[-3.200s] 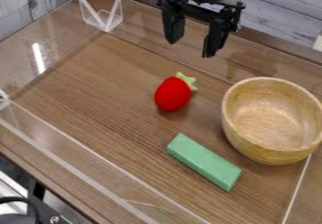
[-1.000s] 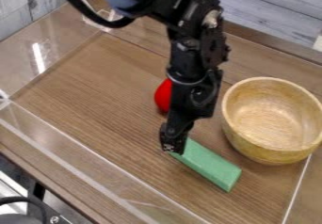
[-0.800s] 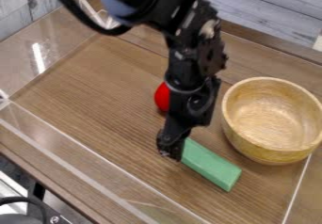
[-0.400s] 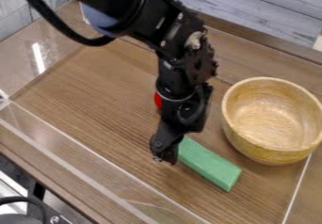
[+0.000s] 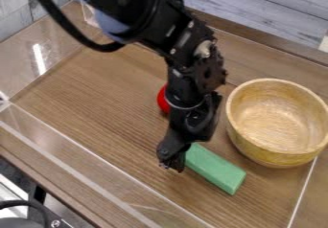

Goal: Put the green block in the brown bowl

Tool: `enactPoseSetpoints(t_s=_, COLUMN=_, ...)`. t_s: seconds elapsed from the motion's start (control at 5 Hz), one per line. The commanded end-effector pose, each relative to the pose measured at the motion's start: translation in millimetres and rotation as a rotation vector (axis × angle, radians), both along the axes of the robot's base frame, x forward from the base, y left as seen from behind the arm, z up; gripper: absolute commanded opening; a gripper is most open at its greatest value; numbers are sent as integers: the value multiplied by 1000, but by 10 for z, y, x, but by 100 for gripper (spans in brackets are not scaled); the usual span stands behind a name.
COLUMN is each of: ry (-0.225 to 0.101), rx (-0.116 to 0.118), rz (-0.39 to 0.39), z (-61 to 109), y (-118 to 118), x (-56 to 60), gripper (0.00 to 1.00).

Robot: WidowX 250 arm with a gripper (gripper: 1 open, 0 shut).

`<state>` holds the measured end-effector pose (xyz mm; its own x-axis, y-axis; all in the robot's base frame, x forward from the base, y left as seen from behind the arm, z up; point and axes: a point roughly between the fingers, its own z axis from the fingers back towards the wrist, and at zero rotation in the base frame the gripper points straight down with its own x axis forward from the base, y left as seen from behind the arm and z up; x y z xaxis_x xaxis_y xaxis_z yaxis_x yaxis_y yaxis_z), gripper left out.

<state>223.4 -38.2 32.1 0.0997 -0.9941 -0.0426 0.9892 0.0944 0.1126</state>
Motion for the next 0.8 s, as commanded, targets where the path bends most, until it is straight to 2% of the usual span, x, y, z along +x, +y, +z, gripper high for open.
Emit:
enactPoseSetpoints(t_s=0.0, ry=-45, rx=-11, rz=-80, z=110, y=-156, x=179, gripper=100)
enactPoseSetpoints(t_s=0.4, ry=-43, rx=-30, rz=-90, z=-8, y=33, x=123, gripper=100)
enactPoseSetpoints(t_s=0.6, ry=-42, rx=-29, rz=-82, z=35, y=-99, x=125, gripper=100)
